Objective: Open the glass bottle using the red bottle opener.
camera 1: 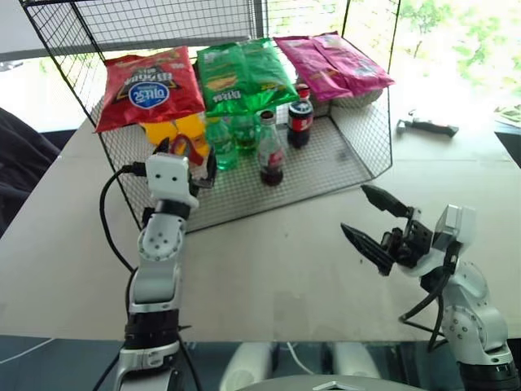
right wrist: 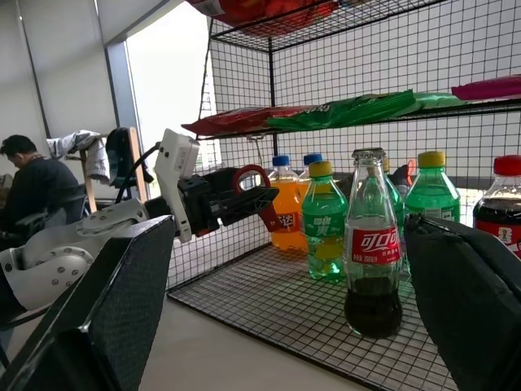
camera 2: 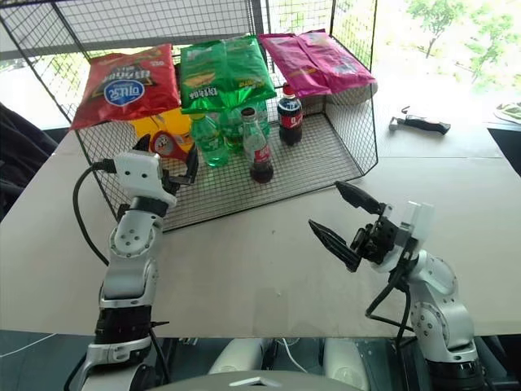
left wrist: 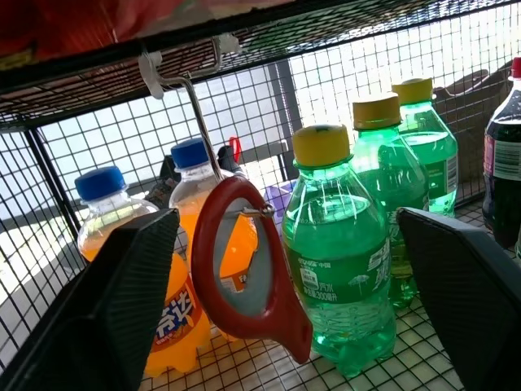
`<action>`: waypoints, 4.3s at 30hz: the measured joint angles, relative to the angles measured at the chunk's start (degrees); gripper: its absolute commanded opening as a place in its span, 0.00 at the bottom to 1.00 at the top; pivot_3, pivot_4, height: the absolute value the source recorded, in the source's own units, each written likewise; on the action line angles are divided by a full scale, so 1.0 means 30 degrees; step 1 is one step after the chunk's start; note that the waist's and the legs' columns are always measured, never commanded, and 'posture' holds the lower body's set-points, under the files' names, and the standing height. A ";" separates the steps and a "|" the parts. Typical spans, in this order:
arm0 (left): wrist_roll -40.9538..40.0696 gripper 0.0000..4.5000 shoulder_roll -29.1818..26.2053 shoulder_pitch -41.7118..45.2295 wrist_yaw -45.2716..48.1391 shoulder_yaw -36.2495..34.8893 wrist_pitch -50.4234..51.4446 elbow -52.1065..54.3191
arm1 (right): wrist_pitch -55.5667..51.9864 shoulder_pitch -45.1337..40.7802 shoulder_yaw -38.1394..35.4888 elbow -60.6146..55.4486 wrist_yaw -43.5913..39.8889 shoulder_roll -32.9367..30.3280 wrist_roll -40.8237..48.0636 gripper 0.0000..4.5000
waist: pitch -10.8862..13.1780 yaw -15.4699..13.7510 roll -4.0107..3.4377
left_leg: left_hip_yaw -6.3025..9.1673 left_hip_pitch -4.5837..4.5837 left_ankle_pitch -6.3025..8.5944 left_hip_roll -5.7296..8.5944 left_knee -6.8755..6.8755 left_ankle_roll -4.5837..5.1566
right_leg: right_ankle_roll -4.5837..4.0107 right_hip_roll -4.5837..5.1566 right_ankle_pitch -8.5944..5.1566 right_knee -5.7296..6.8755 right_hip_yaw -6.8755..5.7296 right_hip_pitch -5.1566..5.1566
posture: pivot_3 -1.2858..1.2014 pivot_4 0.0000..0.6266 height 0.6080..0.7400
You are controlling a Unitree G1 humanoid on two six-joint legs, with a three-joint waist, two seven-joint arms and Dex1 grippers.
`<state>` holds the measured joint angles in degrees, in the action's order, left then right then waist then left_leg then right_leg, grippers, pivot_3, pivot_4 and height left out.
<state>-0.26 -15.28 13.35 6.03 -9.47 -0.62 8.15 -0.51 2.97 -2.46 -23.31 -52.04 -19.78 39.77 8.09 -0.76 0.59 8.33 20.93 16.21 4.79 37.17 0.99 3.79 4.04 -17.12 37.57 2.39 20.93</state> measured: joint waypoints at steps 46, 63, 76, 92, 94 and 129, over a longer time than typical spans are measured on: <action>-1.2924 0.02 0.2341 -0.0324 0.0039 -0.3503 0.5277 0.4810 | 0.1189 -0.0260 -0.0291 0.1956 0.0822 0.0692 -0.1426 1.00 | 0.0001 -0.0002 0.0021 | -0.0017 -0.0003 -0.0001 0.0001 0.0014 -0.0002 | -0.0001 -0.0009 -0.0001 0.0014 0.0015 0.0006 | 0.52 0.24 1.00; -1.9684 0.02 0.0011 -0.2579 0.5122 -0.1085 1.0798 0.5801 | -0.4834 -0.2188 0.0001 0.0804 0.4904 -0.1185 -0.2094 1.00 | 0.0005 0.0024 0.0015 | -0.0018 0.0009 -0.0001 -0.0004 0.0006 -0.0002 | -0.0007 -0.0005 -0.0004 0.0017 0.0027 0.0027 | 0.52 0.24 1.00; -2.5258 0.02 -0.3537 -0.0329 1.0387 0.0126 1.6962 0.2781 | -1.8891 -0.8797 0.1220 -0.0432 0.4564 -0.5329 0.5821 1.00 | 0.0012 0.0116 0.0033 | -0.0007 0.0214 -0.0003 -0.0003 0.0019 0.0006 | -0.0013 0.0004 -0.0002 0.0000 0.0011 0.0210 | 0.52 0.24 1.00; -2.2470 0.00 -0.3127 0.0147 1.3065 0.1793 1.7000 0.2292 | -2.2226 -0.9153 0.1849 -0.0899 0.5227 -0.4929 0.9021 0.45 | 0.0000 0.0068 0.0059 | 0.0002 0.0297 -0.0004 -0.0003 0.0060 0.0008 | -0.0013 0.0010 0.0001 -0.0013 0.0000 0.0270 | 0.52 0.24 1.00; -2.2302 0.00 -0.3046 0.0138 1.3349 0.1833 1.6939 0.2295 | -2.2226 -0.9154 0.1847 -0.0777 0.5240 -0.4962 0.8790 0.25 | 0.0001 0.0068 0.0059 | 0.0003 0.0298 -0.0004 -0.0002 0.0061 0.0007 | -0.0013 0.0010 0.0001 -0.0011 -0.0001 0.0271 | 0.52 0.24 1.00; -0.7158 1.00 -0.0332 -0.0737 0.8540 0.2096 0.3015 0.0943 | -1.0153 -0.5167 -0.1751 0.1051 1.0954 -0.1445 -0.3015 0.00 | -0.0012 -0.0016 0.0085 | -0.0020 0.0288 -0.0009 0.0013 0.0073 -0.0004 | 0.0001 0.0006 0.0011 0.0046 0.0014 0.0278 | 0.52 0.24 1.00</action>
<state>-21.73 -16.28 11.14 31.64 -3.18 8.43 10.98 -30.97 -12.53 -7.72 -20.15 -19.18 -24.12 30.72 8.06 -0.81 0.84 8.27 21.80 16.18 4.83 37.40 0.98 3.80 4.06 -17.09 37.71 2.43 21.76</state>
